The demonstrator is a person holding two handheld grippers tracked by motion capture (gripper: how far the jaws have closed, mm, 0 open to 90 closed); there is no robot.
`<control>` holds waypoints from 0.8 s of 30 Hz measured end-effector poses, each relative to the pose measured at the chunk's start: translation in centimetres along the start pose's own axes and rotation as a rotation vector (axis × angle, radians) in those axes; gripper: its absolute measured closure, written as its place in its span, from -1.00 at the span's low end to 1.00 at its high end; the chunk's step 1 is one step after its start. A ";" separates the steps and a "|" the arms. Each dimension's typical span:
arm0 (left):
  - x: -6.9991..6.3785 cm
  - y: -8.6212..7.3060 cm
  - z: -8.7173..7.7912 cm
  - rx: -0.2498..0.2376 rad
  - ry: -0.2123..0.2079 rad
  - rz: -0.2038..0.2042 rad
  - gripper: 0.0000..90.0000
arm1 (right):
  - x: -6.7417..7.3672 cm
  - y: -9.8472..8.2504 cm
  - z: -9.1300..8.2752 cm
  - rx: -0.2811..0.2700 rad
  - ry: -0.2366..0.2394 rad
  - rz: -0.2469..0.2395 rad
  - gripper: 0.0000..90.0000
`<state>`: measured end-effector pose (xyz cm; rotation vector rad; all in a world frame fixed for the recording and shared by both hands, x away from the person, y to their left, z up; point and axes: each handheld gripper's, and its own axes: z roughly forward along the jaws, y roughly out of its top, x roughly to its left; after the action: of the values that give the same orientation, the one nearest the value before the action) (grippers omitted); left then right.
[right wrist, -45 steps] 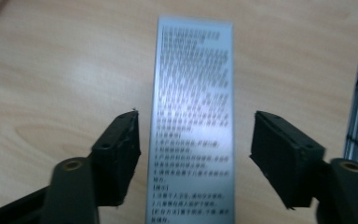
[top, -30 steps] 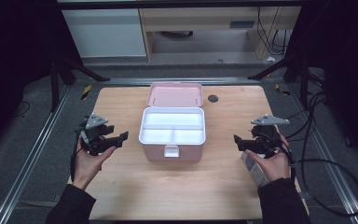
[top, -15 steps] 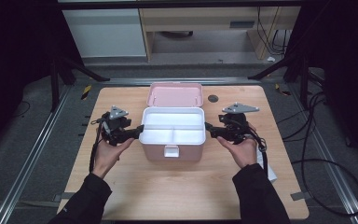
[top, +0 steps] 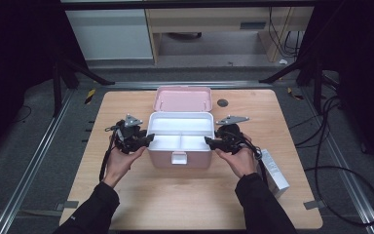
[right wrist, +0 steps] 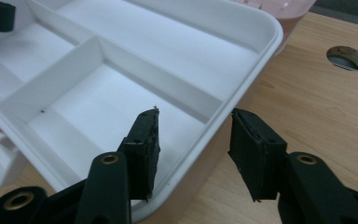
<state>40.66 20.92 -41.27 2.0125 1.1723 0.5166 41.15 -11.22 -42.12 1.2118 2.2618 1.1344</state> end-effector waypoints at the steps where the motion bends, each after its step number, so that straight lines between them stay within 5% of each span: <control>1: 0.1 0.0 0.0 -0.002 -0.005 -0.004 0.43 | -0.1 0.0 0.1 -0.001 0.003 0.010 0.17; 8: -0.7 -0.4 -0.2 0.018 0.010 0.020 0.39 | -0.1 -0.1 0.0 0.007 0.003 0.024 0.22; 24: -2.5 -1.6 -1.8 0.018 -0.036 0.035 0.32 | 0.7 -1.2 -2.0 0.040 -0.020 0.011 0.30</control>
<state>37.29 19.96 -41.29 2.0528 1.1257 0.4862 38.87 -11.99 -41.76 1.2468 2.2762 1.0807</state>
